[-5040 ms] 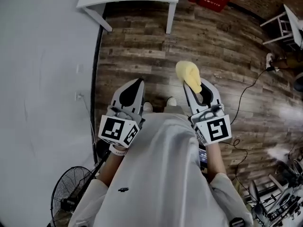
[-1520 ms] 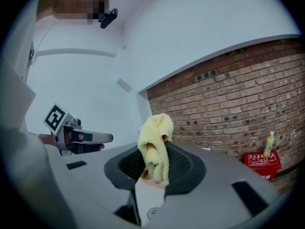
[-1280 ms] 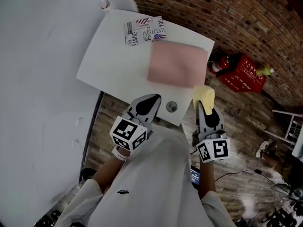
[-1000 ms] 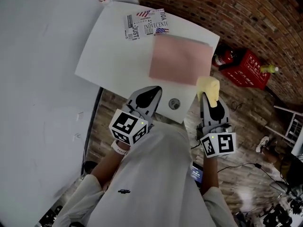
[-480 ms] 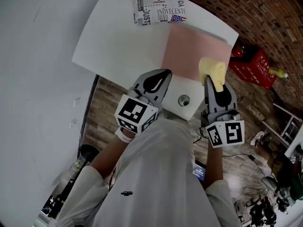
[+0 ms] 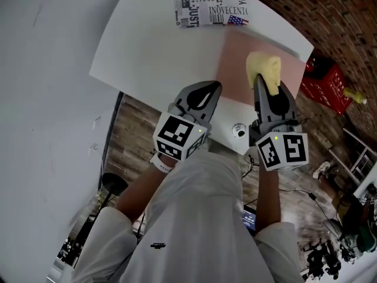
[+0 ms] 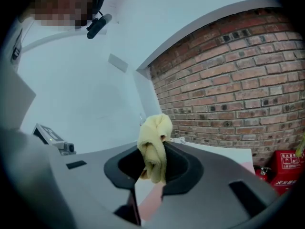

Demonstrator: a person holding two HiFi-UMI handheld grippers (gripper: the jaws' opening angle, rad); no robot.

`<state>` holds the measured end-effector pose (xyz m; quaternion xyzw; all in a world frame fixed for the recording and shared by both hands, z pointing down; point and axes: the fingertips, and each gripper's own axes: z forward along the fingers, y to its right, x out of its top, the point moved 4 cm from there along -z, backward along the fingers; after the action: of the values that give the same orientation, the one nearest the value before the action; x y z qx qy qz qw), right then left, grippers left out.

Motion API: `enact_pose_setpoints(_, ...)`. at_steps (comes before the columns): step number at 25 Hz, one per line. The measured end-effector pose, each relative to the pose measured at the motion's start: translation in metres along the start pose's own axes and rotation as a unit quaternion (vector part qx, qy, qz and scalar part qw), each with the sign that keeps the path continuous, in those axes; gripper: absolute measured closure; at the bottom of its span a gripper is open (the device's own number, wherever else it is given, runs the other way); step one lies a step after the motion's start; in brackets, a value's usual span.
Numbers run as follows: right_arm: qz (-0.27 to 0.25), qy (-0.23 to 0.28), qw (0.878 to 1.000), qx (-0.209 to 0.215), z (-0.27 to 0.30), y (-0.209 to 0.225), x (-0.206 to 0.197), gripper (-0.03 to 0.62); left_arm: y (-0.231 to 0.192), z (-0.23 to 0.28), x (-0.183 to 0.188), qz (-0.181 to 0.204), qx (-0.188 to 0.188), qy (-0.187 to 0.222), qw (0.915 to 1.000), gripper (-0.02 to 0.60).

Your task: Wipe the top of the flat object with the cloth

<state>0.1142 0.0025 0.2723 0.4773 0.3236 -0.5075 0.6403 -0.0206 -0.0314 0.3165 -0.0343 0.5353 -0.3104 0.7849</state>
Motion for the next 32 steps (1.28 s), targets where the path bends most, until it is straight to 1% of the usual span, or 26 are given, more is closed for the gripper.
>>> enact_pose_setpoints(5, 0.013, 0.006, 1.0, -0.014, 0.032, 0.002, -0.016, 0.502, -0.025, 0.014, -0.019, -0.005, 0.002, -0.025, 0.9997, 0.565)
enact_pose_setpoints(10, 0.004, 0.004, 0.999, -0.054, 0.06, 0.011, -0.033, 0.5, -0.038, 0.031, -0.035, -0.011, -0.011, -0.044, 0.9989, 0.565)
enact_pose_setpoints(13, 0.008, -0.002, 0.998, -0.059, 0.079, 0.018, -0.043, 0.5, -0.042, 0.041, -0.043, -0.011, -0.018, -0.054, 0.9983, 0.565)
enact_pose_setpoints(16, -0.001, -0.019, 0.998, -0.065, 0.096, 0.025, -0.054, 0.5, -0.048, 0.051, -0.055, -0.015, -0.025, -0.069, 0.9972, 0.565)
enact_pose_setpoints(19, -0.001, -0.04, 0.997, -0.062, 0.112, 0.03, -0.064, 0.5, -0.055, 0.06, -0.065, -0.017, -0.026, -0.085, 0.9959, 0.565)
enact_pose_setpoints(22, -0.004, -0.055, 0.997, -0.058, 0.126, 0.036, -0.07, 0.5, -0.06, 0.069, -0.068, -0.022, -0.029, -0.087, 0.9956, 0.565)
enact_pose_setpoints(24, -0.006, -0.063, 0.996, -0.06, 0.134, 0.039, -0.074, 0.5, -0.061, 0.074, -0.07, -0.023, -0.038, -0.088, 0.9952, 0.563)
enact_pose_setpoints(27, -0.007, -0.081, 0.995, -0.054, 0.144, 0.042, -0.08, 0.5, -0.06, 0.082, -0.071, -0.017, -0.048, -0.092, 0.9945, 0.563)
enact_pose_setpoints(30, -0.018, -0.106, 0.993, -0.049, 0.152, 0.043, -0.088, 0.5, -0.058, 0.086, -0.073, -0.016, -0.052, -0.095, 0.994, 0.563)
enact_pose_setpoints(32, -0.025, -0.121, 0.991, -0.05, 0.155, 0.045, -0.092, 0.5, -0.059, 0.089, -0.076, -0.005, -0.05, -0.1, 0.9937, 0.563)
